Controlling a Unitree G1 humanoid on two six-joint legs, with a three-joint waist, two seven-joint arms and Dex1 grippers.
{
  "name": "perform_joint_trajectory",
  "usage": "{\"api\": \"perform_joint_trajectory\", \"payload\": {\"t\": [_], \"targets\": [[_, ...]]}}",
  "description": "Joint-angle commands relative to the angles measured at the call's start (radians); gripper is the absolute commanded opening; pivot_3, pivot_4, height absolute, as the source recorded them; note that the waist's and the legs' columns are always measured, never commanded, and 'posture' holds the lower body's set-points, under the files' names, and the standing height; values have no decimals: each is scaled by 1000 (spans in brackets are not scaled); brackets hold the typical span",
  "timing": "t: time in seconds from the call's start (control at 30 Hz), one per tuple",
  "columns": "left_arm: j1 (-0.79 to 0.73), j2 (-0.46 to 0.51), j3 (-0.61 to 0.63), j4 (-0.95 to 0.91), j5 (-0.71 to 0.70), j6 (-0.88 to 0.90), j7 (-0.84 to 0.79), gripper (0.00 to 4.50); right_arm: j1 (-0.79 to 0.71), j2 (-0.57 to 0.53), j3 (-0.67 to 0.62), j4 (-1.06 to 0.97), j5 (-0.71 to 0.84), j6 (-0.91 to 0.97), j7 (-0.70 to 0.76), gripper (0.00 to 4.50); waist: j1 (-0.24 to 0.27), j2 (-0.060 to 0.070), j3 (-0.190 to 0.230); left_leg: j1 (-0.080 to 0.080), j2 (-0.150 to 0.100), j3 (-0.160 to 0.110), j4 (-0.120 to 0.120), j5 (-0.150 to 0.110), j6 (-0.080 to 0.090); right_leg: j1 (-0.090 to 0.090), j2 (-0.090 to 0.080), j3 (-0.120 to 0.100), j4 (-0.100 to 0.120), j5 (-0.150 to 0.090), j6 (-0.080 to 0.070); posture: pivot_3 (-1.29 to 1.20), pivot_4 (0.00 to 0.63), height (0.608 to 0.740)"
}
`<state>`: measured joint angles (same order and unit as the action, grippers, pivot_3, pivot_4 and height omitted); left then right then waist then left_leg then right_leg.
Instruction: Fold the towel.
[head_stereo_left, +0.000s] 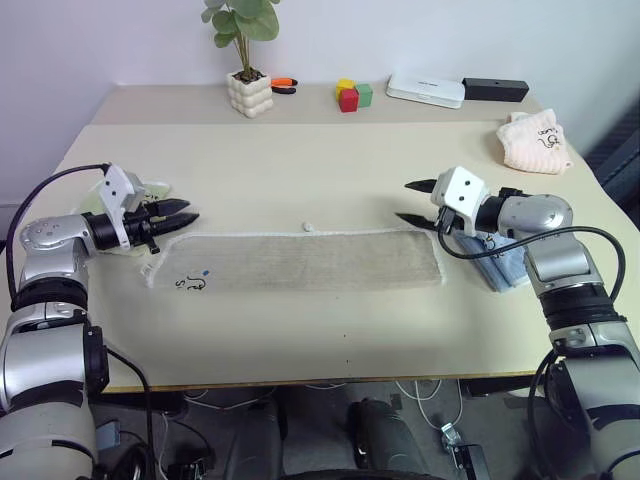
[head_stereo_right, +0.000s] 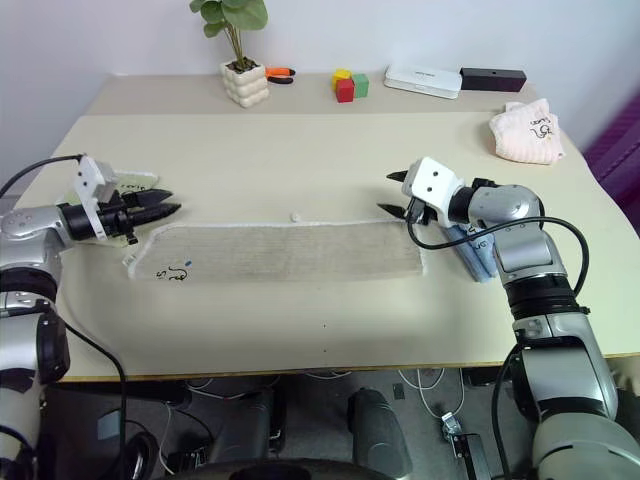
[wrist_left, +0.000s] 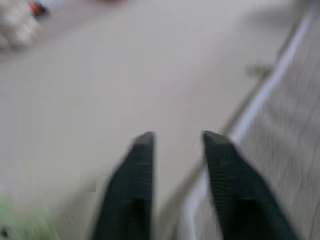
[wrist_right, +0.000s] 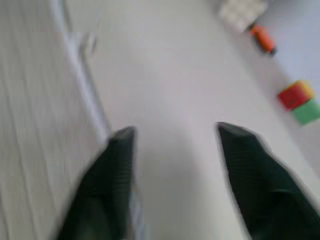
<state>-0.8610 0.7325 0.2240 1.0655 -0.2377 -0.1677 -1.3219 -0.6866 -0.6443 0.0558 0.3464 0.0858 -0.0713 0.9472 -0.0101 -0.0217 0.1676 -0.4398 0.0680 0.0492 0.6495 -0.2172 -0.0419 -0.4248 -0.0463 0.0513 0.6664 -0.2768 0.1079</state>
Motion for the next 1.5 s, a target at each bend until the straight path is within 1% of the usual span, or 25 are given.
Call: {"api": "perform_joint_trajectory", "payload": {"t": [0.03,0.07,0.1,0.17,0.2,0.23,0.3,0.37,0.43,0.47,0.53,0.67,0.73,0.77,0.83,0.97,1.1,1.2,1.3,1.4,1.43,1.5], "targets": [[18,-46,82,-238,-141,162,81,0,29,89,-61,-137,76,122,-126,622,-1,0,0,0,0,0,0,0,0,0,0,0,0,0,0,0,150,740],[49,-76,93,-330,-166,213,137,0,46,143,-62,-188,86,172,-187,105,-3,0,0,0,0,-1,0,0,0,0,0,0,0,0,0,0,150,740],[82,-105,101,-426,-191,265,193,0,65,193,-58,-239,89,211,-242,45,-3,0,0,0,0,-1,0,0,0,0,0,0,0,0,0,0,150,740],[156,-161,112,-618,-245,371,295,0,115,300,-55,-351,117,281,-340,45,-7,0,0,0,0,-2,-1,0,0,0,0,0,1,0,0,0,150,740],[197,-198,126,-730,-305,451,354,0,142,375,-70,-406,156,328,-409,45,-9,0,0,0,0,-2,-1,0,0,0,0,0,1,0,0,0,150,740],[226,-222,138,-811,-349,512,400,0,161,427,-83,-445,181,365,-457,45,-10,0,0,0,1,-2,-2,0,0,0,0,0,1,0,0,0,150,740],[312,-248,122,-968,-376,585,461,0,210,522,-75,-495,176,413,-560,45,-10,0,0,0,1,-3,-1,1,-1,-1,1,0,2,0,0,0,150,740],[373,-281,117,-1073,-413,655,533,0,252,591,-61,-514,174,455,-629,45,-6,0,0,0,0,-3,-1,1,-1,-1,0,0,2,0,0,0,150,740],[416,-329,109,-1151,-467,734,618,0,273,625,-42,-503,153,479,-676,45,4,0,-1,0,0,-3,-1,1,-1,0,0,0,2,0,0,0,150,740],[436,-353,87,-1178,-463,761,660,0,272,634,-42,-477,135,507,-711,45,5,0,-1,0,-1,-3,0,1,-1,1,0,0,1,0,0,0,150,740],[457,-399,64,-1196,-458,804,740,0,264,638,-38,-429,113,544,-751,45,7,-1,-1,0,-2,-4,1,1,-1,3,-1,0,0,0,0,0,150,740],[476,-514,90,-1140,-425,824,953,0,265,643,-51,-366,80,598,-831,45,-1,-1,-1,0,-2,-5,1,1,-1,4,0,0,0,0,0,0,150,740],[495,-536,94,-1135,-415,819,993,0,272,633,-68,-338,71,628,-858,45,-5,-2,-2,1,-2,-5,0,1,-1,3,0,0,0,0,0,0,150,740],[500,-540,104,-1124,-420,820,1007,0,276,629,-86,-329,76,612,-863,45,-8,-1,-2,1,-2,-5,-1,1,-1,3,0,0,-1,0,0,0,150,740],[510,-535,119,-1081,-409,799,1025,0,278,607,-107,-315,80,576,-852,45,-8,-1,-2,1,-2,-5,-2,1,-1,2,1,0,-1,0,0,0,150,740],[534,-499,126,-993,-356,723,1008,0,300,574,-135,-303,64,552,-869,45,-7,-2,-2,1,-2,-5,-2,1,-1,2,1,0,-1,0,0,0,150,740],[542,-464,160,-932,-355,680,988,0,344,558,-153,-336,58,516,-875,45,-4,-1,-2,1,-2,-5,-2,1,-1,2,1,0,-1,0,0,0,150,740],[540,-440,182,-912,-369,681,981,0,377,533,-157,-356,57,500,-855,45,-4,-1,-2,1,-2,-5,-2,1,-1,3,1,0,-1,0,0,0,150,740],[528,-423,208,-921,-403,712,985,0,378,506,-183,-361,81,495,-831,45,-4,-1,-2,1,-2,-5,-2,1,-1,3,1,0,-1,0,0,0,150,740],[539,-396,186,-949,-394,710,946,0,346,495,-196,-366,130,523,-788,45,-5,-1,-2,1,-2,-5,-2,1,-1,3,1,0,-1,0,0,0,150,740],[546,-390,183,-959,-409,718,919,248,337,486,-188,-375,130,521,-772,278,-5,-1,-2,1,-2,-5,-2,1,-1,3,1,0,-1,0,0,0,150,740],[554,-375,171,-985,-421,721,870,855,318,472,-193,-409,160,536,-739,889,-6,-1,-2,1,-2,-5,-2,1,-1,3,1,0,-2,0,0,0,150,740]]}}
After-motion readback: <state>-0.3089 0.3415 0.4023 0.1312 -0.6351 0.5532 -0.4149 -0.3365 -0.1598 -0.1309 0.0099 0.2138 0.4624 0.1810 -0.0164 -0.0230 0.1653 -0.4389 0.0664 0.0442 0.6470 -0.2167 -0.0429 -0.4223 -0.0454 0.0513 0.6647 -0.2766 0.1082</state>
